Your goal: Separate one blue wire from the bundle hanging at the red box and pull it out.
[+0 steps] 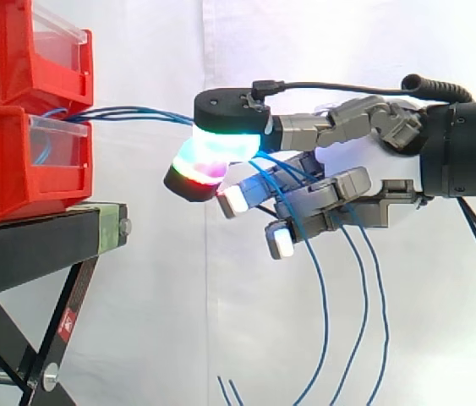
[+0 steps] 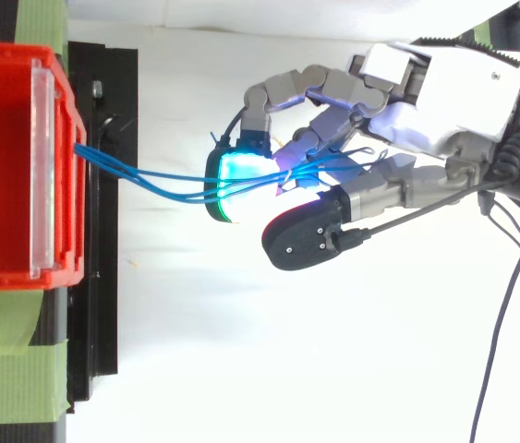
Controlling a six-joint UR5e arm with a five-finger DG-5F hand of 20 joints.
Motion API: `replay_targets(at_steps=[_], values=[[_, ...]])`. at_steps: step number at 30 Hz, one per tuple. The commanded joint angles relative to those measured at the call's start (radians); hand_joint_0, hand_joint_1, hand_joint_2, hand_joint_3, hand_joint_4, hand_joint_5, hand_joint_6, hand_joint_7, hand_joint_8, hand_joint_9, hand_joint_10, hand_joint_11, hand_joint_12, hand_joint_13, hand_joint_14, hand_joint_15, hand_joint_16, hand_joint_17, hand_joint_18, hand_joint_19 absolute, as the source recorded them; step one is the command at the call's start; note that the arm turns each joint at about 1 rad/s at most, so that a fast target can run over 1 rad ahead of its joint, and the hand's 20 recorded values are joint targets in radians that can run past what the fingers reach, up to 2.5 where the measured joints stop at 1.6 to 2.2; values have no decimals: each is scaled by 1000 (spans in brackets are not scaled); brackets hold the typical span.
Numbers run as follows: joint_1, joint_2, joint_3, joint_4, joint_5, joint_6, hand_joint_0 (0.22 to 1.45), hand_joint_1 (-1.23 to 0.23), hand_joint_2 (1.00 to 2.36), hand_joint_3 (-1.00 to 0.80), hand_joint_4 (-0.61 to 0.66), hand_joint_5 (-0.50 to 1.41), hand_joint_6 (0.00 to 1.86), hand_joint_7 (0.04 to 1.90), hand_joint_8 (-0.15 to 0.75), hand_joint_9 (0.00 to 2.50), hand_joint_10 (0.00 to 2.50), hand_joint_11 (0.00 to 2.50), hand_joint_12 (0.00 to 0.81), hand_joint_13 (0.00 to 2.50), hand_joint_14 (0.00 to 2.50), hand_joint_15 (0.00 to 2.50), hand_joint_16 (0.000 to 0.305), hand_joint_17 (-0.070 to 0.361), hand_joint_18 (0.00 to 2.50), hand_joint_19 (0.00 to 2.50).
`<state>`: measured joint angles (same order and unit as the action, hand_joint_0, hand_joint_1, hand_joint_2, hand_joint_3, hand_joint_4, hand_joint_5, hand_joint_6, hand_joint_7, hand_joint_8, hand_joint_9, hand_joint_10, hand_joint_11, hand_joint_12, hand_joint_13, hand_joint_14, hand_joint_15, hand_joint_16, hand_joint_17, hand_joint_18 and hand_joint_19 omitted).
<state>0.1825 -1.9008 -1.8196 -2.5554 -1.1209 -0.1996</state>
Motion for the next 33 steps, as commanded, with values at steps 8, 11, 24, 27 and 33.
replay_targets(at_steps=[8, 11, 24, 27, 33], values=[[0, 0, 0, 3, 12, -23, 436, -213, 1000, -500, 265, -164, 696, 1190, 427, 1069, 20, 1089, 405, 1279, 1681, 1022, 66, 148, 1000, 1149], [0, 0, 0, 9, 13, -27, 397, -259, 1000, -500, 279, -162, 693, 1170, 450, 1083, 18, 1092, 437, 1304, 1671, 1011, 71, 159, 1033, 1125], [-8, 0, 0, 43, 12, -34, 518, -494, 1000, -500, 225, -153, 672, 1251, 389, 1068, 22, 1113, 354, 1266, 1475, 1175, 54, 122, 916, 1185], [-11, 0, 0, 57, 12, -32, 525, -503, 1000, -500, 223, -154, 675, 1256, 387, 1069, 23, 1116, 355, 1273, 1458, 1177, 53, 119, 908, 1189], [-23, 0, 37, 54, 12, -31, 529, -508, 1000, -500, 224, -157, 679, 1253, 383, 1063, 22, 1124, 351, 1270, 1437, 1203, 53, 119, 900, 1183]])
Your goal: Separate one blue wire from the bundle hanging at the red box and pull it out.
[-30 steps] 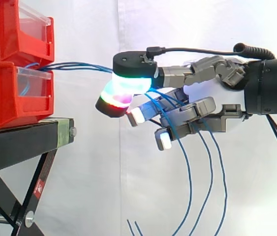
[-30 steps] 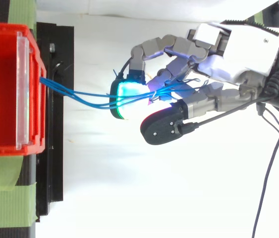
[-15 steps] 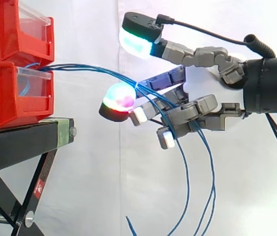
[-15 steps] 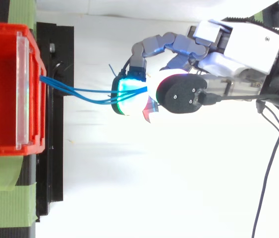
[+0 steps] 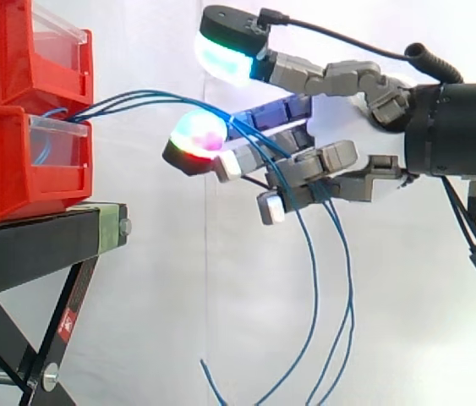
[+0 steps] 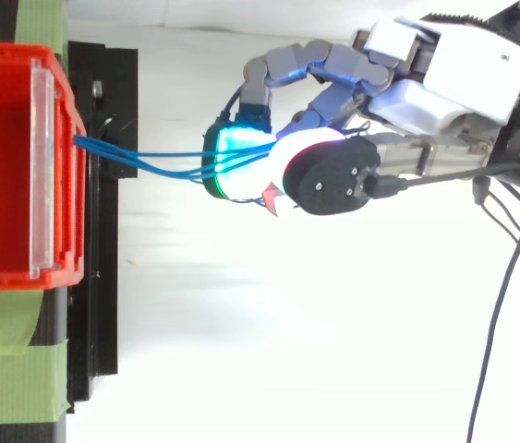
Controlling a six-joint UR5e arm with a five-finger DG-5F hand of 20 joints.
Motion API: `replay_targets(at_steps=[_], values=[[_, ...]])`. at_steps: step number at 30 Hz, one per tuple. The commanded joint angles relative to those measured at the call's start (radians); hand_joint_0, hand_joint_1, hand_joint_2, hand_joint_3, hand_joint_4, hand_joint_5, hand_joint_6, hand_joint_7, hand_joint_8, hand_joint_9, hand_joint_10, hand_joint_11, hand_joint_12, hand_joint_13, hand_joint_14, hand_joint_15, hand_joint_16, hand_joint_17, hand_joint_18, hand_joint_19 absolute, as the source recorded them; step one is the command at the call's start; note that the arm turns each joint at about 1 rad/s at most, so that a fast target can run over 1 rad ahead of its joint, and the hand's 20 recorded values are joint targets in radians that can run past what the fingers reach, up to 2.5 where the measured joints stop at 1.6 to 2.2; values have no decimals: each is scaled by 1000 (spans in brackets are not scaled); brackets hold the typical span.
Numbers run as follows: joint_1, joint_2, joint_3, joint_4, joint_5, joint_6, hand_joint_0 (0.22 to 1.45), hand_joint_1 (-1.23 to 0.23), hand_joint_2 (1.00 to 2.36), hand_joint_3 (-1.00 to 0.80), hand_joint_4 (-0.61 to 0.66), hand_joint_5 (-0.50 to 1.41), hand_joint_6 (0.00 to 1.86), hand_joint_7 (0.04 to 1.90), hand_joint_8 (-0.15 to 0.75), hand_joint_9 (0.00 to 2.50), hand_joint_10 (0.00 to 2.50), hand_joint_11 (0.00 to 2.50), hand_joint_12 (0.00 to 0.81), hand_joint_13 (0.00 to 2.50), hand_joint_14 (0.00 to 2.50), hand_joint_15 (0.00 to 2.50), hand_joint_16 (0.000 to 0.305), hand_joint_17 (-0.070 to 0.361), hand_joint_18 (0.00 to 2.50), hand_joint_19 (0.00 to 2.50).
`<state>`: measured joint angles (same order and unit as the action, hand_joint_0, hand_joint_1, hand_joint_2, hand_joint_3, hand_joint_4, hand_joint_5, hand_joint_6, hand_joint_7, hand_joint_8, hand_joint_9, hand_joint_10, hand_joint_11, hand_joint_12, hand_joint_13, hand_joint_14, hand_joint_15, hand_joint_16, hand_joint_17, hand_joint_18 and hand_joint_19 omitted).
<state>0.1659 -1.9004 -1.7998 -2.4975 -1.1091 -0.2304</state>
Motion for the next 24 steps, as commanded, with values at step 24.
replay_targets(at_steps=[24], values=[[-29, 21, 28, -3, -9, -165, 624, -467, 1012, -385, 205, -155, 698, 1211, 370, 1084, 24, 1109, 325, 1295, 1321, 1253, 47, 105, 885, 1182]])
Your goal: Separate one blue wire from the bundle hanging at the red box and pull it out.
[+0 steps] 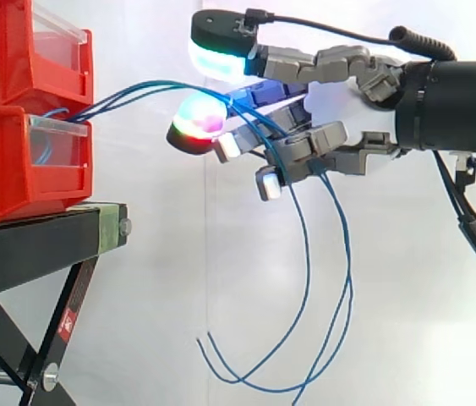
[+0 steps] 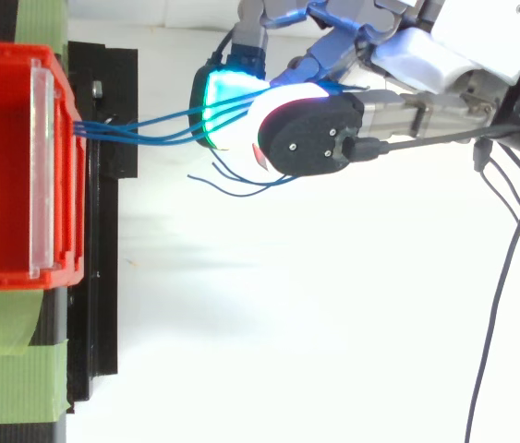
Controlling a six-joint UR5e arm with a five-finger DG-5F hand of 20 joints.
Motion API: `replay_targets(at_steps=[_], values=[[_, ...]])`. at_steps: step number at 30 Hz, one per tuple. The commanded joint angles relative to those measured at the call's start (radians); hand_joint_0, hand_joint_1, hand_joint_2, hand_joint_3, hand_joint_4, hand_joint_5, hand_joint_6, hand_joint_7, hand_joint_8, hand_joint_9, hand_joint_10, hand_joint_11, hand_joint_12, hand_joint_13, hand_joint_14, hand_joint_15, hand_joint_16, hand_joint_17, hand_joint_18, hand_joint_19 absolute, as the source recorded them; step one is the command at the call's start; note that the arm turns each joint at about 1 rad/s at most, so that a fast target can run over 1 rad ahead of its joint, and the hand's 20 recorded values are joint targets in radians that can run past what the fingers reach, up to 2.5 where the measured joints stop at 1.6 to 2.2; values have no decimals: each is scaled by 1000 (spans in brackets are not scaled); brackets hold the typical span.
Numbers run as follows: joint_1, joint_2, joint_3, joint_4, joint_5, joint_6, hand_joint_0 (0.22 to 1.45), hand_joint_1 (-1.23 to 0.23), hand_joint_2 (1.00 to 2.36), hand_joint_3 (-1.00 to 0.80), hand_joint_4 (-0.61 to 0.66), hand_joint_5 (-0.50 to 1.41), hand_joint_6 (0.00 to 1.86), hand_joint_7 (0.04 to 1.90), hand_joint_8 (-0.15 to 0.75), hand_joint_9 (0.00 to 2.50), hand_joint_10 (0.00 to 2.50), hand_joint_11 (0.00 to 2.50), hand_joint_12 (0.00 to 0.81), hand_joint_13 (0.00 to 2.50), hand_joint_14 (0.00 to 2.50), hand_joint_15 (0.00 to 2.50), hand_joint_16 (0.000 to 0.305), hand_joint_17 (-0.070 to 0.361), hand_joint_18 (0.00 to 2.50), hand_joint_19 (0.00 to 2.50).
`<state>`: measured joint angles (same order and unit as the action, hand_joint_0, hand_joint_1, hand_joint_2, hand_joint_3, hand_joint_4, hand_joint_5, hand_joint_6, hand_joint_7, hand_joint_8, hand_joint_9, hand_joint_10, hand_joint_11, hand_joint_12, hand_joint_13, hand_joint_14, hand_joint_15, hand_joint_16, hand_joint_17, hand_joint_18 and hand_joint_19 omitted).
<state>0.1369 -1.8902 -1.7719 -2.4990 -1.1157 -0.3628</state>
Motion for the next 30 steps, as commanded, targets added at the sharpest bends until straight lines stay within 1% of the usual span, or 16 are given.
replay_targets(at_steps=[1, 2, 5, 7, 10, 13, 16, 17, 21, 26, 30], values=[[-2, 16, 0, -3, -4, -42, 627, -465, 1012, -379, 204, -155, 697, 1211, 366, 1085, 22, 1112, 325, 1298, 1318, 1257, 47, 105, 886, 1193], [-2, 16, 0, -3, -4, -42, 630, -465, 1013, -373, 206, -154, 698, 1210, 370, 1085, 23, 1123, 325, 1299, 1316, 1260, 47, 105, 887, 1185], [0, 22, 0, -3, -4, -68, 637, -477, 1014, -358, 206, -153, 699, 1199, 371, 1092, 23, 1127, 329, 1301, 1314, 1262, 46, 104, 887, 1185], [-2, 23, 0, -3, -4, -79, 640, -498, 1016, -345, 207, -153, 698, 1210, 370, 1091, 21, 1132, 317, 1306, 1293, 1270, 47, 105, 889, 1172], [0, 23, 0, -3, -4, -81, 636, -543, 1018, -309, 206, -153, 702, 1208, 371, 1098, 22, 1125, 331, 1309, 1284, 1290, 46, 103, 892, 1184], [-2, 23, 2, -3, -4, -81, 633, -588, 1020, -285, 199, -153, 701, 1234, 371, 1091, 22, 1149, 325, 1304, 1279, 1304, 46, 103, 894, 1183], [0, 25, 0, -3, -6, -81, 630, -634, 1022, -256, 199, -155, 708, 1220, 371, 1086, 23, 1153, 324, 1298, 1266, 1315, 46, 104, 893, 1183], [0, 25, 0, -3, -6, -81, 630, -672, 1023, -245, 195, -156, 715, 1208, 370, 1080, 23, 1148, 331, 1300, 1263, 1313, 46, 105, 889, 1174], [0, 26, 0, -4, -10, -81, 629, -711, 1024, -220, 186, -157, 729, 1184, 367, 1077, 23, 1150, 332, 1293, 1260, 1323, 46, 104, 886, 1184], [0, 26, 0, -3, -10, -85, 634, -832, 1027, -177, 180, -162, 727, 1227, 349, 1035, 24, 1161, 328, 1240, 1230, 1364, 47, 107, 840, 1162], [0, 26, 0, -4, -10, -91, 625, -865, 1023, -227, 182, -172, 730, 1227, 342, 988, 24, 1144, 332, 1217, 1196, 1373, 48, 109, 812, 1160]])
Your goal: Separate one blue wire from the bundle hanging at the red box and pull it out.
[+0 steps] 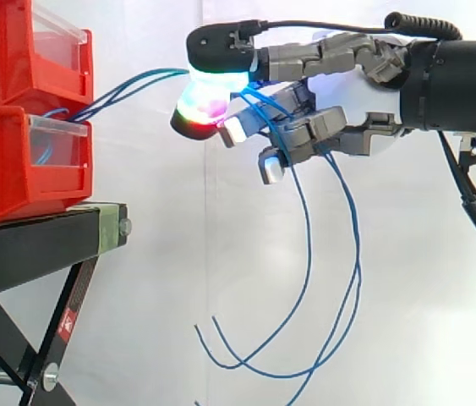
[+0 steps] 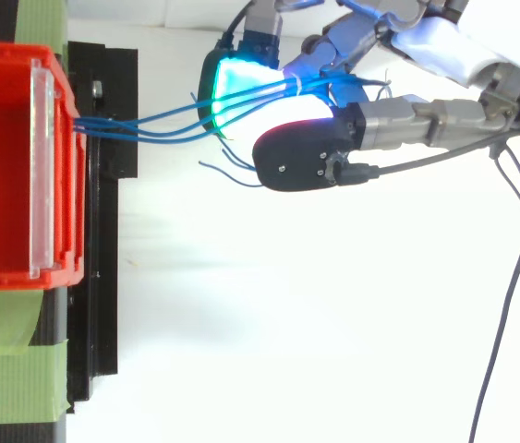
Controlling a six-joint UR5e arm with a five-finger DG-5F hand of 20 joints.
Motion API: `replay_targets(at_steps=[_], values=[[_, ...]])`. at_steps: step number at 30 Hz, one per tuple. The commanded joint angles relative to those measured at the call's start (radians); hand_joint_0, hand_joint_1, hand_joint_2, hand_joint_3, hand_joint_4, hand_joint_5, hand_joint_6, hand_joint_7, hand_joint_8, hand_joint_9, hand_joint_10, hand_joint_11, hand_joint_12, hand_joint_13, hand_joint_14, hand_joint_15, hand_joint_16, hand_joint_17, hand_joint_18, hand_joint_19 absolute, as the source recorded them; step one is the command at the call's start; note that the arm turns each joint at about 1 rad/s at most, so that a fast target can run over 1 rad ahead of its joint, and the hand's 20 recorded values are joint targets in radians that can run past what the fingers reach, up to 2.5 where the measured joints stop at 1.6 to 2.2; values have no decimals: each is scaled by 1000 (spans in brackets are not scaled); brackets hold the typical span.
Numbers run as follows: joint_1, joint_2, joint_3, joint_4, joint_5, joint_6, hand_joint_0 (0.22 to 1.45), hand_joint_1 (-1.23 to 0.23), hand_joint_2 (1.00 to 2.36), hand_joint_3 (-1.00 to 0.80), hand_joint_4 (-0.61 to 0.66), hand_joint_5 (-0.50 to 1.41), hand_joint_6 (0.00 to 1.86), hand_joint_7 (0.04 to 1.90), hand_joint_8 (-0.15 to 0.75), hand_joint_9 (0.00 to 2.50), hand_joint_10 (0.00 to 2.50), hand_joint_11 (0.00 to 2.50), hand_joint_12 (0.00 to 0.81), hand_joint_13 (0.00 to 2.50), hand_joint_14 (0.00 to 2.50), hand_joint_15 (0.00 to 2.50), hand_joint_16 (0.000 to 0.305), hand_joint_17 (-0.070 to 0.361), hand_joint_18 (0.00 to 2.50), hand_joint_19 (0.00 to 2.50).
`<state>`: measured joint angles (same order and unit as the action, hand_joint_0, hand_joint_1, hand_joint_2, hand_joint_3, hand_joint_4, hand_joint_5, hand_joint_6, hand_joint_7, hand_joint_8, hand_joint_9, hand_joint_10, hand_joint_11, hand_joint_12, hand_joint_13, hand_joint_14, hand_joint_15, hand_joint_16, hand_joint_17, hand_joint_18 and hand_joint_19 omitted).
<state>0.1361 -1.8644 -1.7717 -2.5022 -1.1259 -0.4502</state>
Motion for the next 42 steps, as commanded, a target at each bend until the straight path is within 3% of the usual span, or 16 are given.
replay_targets(at_steps=[1, 5, 10, 13, 16, 20, 28, 31, 35, 38, 42], values=[[0, -1, 0, 0, 0, -4, 592, -851, 1018, -287, 182, -173, 730, 1215, 348, 996, 23, 1146, 328, 1216, 1210, 1356, 49, 110, 812, 1168], [-1, -1, 0, -1, 0, -4, 538, -691, 1000, -496, 198, -168, 725, 1205, 369, 1050, 22, 1135, 343, 1246, 1304, 1266, 51, 116, 852, 1172], [-1, -1, 0, -1, 0, -4, 504, -466, 1000, -500, 227, -161, 711, 1175, 387, 1086, 22, 1126, 358, 1279, 1370, 1203, 54, 122, 900, 1160], [-1, -1, 0, -1, 0, -4, 535, -410, 1000, -500, 214, -154, 695, 1207, 382, 1118, 22, 1135, 340, 1294, 1336, 1218, 51, 116, 909, 1167], [-1, -1, 0, -3, 1, -5, 585, -468, 1002, -481, 207, -148, 693, 1220, 374, 1158, 23, 1157, 324, 1324, 1280, 1272, 48, 108, 909, 1177], [-1, -1, 0, -10, 0, -5, 630, -570, 1018, -309, 189, -137, 699, 1211, 374, 1191, 24, 1186, 322, 1353, 1259, 1302, 46, 104, 927, 1195], [0, -1, 0, -10, 1, -5, 619, -616, 1030, -131, 166, -124, 709, 1209, 382, 1268, 23, 1231, 322, 1384, 1233, 1346, 46, 102, 973, 1209], [-1, -1, 0, -10, 1, -5, 619, -650, 1030, -125, 185, -120, 700, 1195, 370, 1245, 24, 1222, 333, 1379, 1228, 1366, 46, 103, 971, 1211], [0, -1, 0, -10, 1, -7, 624, -835, 1030, -140, 169, -146, 692, 1304, 344, 1149, 25, 1229, 332, 1284, 1157, 1419, 48, 108, 882, 1174], [0, -1, 0, -10, 0, -10, 648, -895, 1029, -145, 177, -215, 835, 1213, 312, 1038, 17, 1470, 345, 1214, 1085, 1428, 50, 114, 834, 1118], [0, -1, 0, -10, 0, -13, 674, -941, 1025, -208, 184, -233, 849, 1178, 309, 967, 16, 1445, 336, 1180, 1025, 1446, 51, 115, 809, 1097]])
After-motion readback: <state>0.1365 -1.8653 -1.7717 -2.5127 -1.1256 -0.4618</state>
